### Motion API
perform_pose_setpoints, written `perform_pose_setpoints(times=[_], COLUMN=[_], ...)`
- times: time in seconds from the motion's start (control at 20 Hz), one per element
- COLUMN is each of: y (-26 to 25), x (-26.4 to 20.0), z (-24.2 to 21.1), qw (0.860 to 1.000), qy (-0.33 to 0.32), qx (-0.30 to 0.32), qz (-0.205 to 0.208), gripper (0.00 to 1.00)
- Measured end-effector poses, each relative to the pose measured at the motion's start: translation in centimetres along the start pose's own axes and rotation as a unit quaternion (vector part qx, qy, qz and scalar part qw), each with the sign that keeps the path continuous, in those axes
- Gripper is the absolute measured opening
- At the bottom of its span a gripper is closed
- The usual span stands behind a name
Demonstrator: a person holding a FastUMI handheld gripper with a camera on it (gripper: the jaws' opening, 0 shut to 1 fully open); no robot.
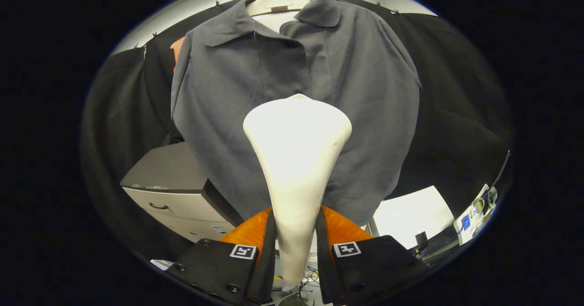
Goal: Iron the clothes twice with a garment steamer, once on the left side and once on the right side.
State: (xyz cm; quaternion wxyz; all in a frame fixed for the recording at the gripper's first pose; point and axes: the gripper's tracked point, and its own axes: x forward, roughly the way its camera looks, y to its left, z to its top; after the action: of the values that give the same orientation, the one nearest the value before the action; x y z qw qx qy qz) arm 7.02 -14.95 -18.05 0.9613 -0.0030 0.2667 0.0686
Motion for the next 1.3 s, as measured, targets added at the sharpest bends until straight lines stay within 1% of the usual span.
perform_pose_setpoints(times=[0.15, 0.45, 0.55, 0.75, 0.95, 1.3], y=[-1.1, -4.4, -4.9, -5.5, -5.7, -6.4], x=[-0.4, -1.5, -1.7, -0.6, 0.8, 2.3], z=[4.5, 12.4, 14.4, 17.6, 19.3, 17.1], qw=[0.999, 0.993, 0.991, 0.989, 0.990, 0.993], qy=[-0.034, -0.104, -0.121, -0.139, -0.137, -0.116], qx=[0.015, 0.009, 0.010, 0.002, -0.002, -0.004], qz=[-0.013, -0.045, -0.048, -0.048, -0.039, -0.023], gripper=[0.47, 0.47, 0.47, 0.47, 0.47, 0.47])
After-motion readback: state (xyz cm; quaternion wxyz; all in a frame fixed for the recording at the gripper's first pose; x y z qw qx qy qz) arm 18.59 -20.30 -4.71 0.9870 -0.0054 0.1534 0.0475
